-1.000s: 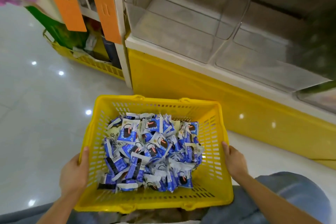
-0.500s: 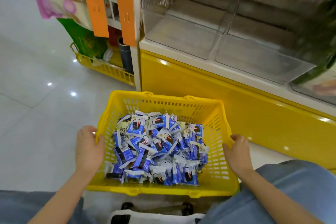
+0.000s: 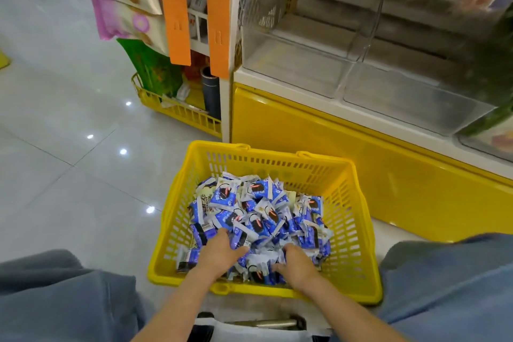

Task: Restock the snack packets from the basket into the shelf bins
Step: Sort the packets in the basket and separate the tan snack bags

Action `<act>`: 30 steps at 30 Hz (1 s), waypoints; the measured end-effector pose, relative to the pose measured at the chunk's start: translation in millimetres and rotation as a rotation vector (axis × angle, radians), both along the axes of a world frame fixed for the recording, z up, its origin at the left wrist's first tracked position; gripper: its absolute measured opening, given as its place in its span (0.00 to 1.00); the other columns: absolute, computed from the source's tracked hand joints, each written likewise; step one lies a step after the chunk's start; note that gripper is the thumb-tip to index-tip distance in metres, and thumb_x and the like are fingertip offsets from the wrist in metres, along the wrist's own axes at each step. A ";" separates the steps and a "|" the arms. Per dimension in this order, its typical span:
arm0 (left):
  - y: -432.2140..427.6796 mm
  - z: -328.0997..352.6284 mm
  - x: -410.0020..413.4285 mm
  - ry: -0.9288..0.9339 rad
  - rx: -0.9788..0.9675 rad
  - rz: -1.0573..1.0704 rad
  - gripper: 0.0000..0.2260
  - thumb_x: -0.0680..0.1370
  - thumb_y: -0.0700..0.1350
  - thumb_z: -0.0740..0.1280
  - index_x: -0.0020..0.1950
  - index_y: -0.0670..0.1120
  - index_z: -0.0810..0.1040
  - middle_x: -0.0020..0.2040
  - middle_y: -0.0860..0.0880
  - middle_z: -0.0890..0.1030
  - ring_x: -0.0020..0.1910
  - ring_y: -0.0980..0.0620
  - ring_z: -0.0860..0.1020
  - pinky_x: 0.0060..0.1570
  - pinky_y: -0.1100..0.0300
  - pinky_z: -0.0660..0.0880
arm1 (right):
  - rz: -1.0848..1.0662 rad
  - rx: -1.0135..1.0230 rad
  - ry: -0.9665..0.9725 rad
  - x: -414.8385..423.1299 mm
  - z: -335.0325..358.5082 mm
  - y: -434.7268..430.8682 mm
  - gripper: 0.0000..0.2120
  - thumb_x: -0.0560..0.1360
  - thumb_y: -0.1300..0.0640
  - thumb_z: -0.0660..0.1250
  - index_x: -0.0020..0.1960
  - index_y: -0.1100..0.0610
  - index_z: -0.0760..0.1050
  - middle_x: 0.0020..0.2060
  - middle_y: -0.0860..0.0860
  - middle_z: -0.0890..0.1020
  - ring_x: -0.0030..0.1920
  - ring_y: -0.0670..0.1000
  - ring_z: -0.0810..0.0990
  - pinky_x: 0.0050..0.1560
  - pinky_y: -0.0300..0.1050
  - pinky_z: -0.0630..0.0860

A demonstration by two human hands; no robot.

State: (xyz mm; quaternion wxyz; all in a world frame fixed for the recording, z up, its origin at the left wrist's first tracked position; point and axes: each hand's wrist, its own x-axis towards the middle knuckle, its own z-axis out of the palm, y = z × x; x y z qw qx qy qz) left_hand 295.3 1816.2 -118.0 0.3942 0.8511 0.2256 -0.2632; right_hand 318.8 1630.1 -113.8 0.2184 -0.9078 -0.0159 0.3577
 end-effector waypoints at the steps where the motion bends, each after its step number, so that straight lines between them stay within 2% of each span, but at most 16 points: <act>1: 0.6 0.0 2.4 0.011 -0.007 0.004 0.27 0.75 0.52 0.68 0.69 0.43 0.62 0.62 0.46 0.74 0.59 0.47 0.74 0.54 0.57 0.71 | 0.041 -0.023 -0.009 3.1 1.6 0.3 0.13 0.77 0.54 0.64 0.57 0.59 0.66 0.54 0.56 0.73 0.53 0.54 0.74 0.53 0.44 0.71; 3: 2.6 2.2 5.4 -0.011 -0.030 0.023 0.21 0.75 0.49 0.69 0.62 0.44 0.66 0.47 0.51 0.74 0.49 0.51 0.73 0.49 0.58 0.71 | 0.071 -0.036 -0.006 10.1 6.1 -0.5 0.10 0.77 0.57 0.62 0.55 0.59 0.66 0.55 0.59 0.75 0.53 0.55 0.75 0.51 0.44 0.71; 5: 4.3 5.3 8.1 -0.069 -0.029 0.028 0.13 0.75 0.48 0.69 0.55 0.44 0.73 0.40 0.54 0.68 0.41 0.53 0.70 0.46 0.60 0.71 | 0.011 -0.014 -0.059 18.3 15.6 -1.7 0.11 0.78 0.59 0.61 0.58 0.62 0.67 0.54 0.61 0.76 0.52 0.56 0.76 0.47 0.43 0.70; 6: 5.8 7.9 9.4 -0.099 -0.048 0.050 0.12 0.75 0.47 0.69 0.54 0.44 0.74 0.40 0.52 0.69 0.38 0.54 0.71 0.44 0.60 0.73 | -0.043 0.038 -0.103 23.1 22.2 -2.3 0.09 0.78 0.59 0.61 0.56 0.61 0.68 0.51 0.59 0.78 0.48 0.54 0.76 0.45 0.42 0.69; 8: 6.1 18.1 13.0 -0.128 -0.156 0.173 0.18 0.76 0.47 0.67 0.63 0.40 0.70 0.49 0.47 0.72 0.43 0.51 0.76 0.43 0.62 0.75 | -0.125 0.197 -0.134 31.4 37.9 -1.6 0.05 0.78 0.58 0.62 0.52 0.57 0.68 0.44 0.51 0.77 0.40 0.46 0.74 0.40 0.37 0.69; 10: 1.5 28.0 17.1 -0.091 -0.321 0.299 0.22 0.78 0.46 0.64 0.69 0.39 0.64 0.59 0.44 0.72 0.52 0.47 0.76 0.50 0.56 0.73 | -0.211 0.430 -0.014 34.2 57.2 2.7 0.04 0.77 0.57 0.64 0.50 0.52 0.69 0.43 0.43 0.76 0.39 0.36 0.75 0.36 0.26 0.69; 11: -3.4 32.3 18.7 -0.058 -0.412 0.342 0.22 0.79 0.45 0.63 0.70 0.40 0.64 0.62 0.44 0.72 0.53 0.48 0.76 0.50 0.56 0.74 | -0.268 0.549 0.084 32.7 65.0 5.4 0.06 0.77 0.57 0.64 0.47 0.48 0.69 0.42 0.40 0.77 0.38 0.34 0.77 0.35 0.25 0.71; 12: -10.2 37.6 18.9 -0.038 -0.521 0.375 0.19 0.80 0.45 0.62 0.69 0.42 0.65 0.60 0.46 0.74 0.49 0.51 0.77 0.44 0.60 0.75 | -0.320 0.633 0.169 30.7 68.6 6.7 0.07 0.77 0.57 0.65 0.45 0.47 0.69 0.41 0.39 0.77 0.38 0.34 0.79 0.35 0.26 0.73; 14: -21.0 46.5 16.6 0.019 -0.739 0.439 0.11 0.80 0.49 0.59 0.59 0.46 0.71 0.49 0.51 0.79 0.41 0.55 0.79 0.36 0.67 0.76 | -0.373 0.703 0.219 24.8 73.1 9.4 0.05 0.77 0.57 0.65 0.44 0.50 0.71 0.43 0.45 0.80 0.43 0.40 0.82 0.39 0.32 0.77; 16: -26.2 45.0 11.8 0.042 -0.886 0.438 0.19 0.77 0.60 0.56 0.54 0.47 0.74 0.50 0.47 0.80 0.47 0.50 0.80 0.43 0.59 0.79 | -0.403 0.691 0.098 20.4 75.7 10.0 0.06 0.77 0.56 0.65 0.47 0.60 0.74 0.47 0.56 0.81 0.47 0.49 0.82 0.46 0.40 0.79; 18: -27.8 45.0 5.3 0.025 -0.876 0.336 0.26 0.72 0.66 0.57 0.62 0.51 0.71 0.59 0.48 0.78 0.56 0.50 0.79 0.52 0.53 0.77 | -0.376 0.630 -0.049 14.9 75.8 9.6 0.11 0.77 0.57 0.65 0.43 0.65 0.72 0.39 0.59 0.80 0.40 0.47 0.80 0.44 0.39 0.77; 20: -30.7 45.8 -0.9 -0.019 -0.813 0.229 0.29 0.70 0.64 0.64 0.67 0.53 0.68 0.61 0.54 0.78 0.58 0.55 0.77 0.58 0.56 0.74 | -0.315 0.636 -0.103 8.4 74.4 12.0 0.12 0.78 0.59 0.64 0.36 0.59 0.70 0.30 0.51 0.74 0.29 0.39 0.72 0.34 0.30 0.70; 22: -35.1 47.7 -4.4 -0.060 -0.810 0.223 0.23 0.71 0.55 0.69 0.65 0.53 0.71 0.57 0.56 0.80 0.57 0.58 0.78 0.59 0.60 0.73 | -0.325 0.725 -0.061 4.0 71.8 14.7 0.11 0.78 0.59 0.62 0.37 0.58 0.72 0.32 0.51 0.75 0.33 0.42 0.74 0.36 0.31 0.71; 24: -35.1 48.4 -6.6 -0.104 -0.784 0.277 0.18 0.73 0.50 0.69 0.62 0.54 0.73 0.56 0.56 0.81 0.55 0.59 0.78 0.54 0.65 0.74 | -0.429 0.790 -0.096 9.8 63.6 8.7 0.07 0.79 0.57 0.61 0.44 0.58 0.75 0.38 0.51 0.79 0.39 0.46 0.79 0.43 0.35 0.76; 27: -27.6 46.9 -9.0 -0.134 -0.729 0.387 0.15 0.74 0.50 0.69 0.60 0.54 0.72 0.54 0.58 0.78 0.52 0.64 0.75 0.44 0.71 0.70 | -0.415 0.506 -0.311 27.3 36.9 -19.9 0.04 0.78 0.55 0.63 0.52 0.53 0.74 0.48 0.50 0.80 0.49 0.47 0.77 0.54 0.43 0.76; 30: -20.0 42.7 -9.9 -0.128 -0.690 0.443 0.15 0.74 0.51 0.68 0.60 0.55 0.71 0.53 0.61 0.77 0.50 0.65 0.73 0.50 0.67 0.67 | -0.203 0.158 -0.083 31.6 1.1 -42.9 0.24 0.76 0.49 0.65 0.67 0.59 0.66 0.65 0.56 0.72 0.63 0.53 0.72 0.64 0.49 0.70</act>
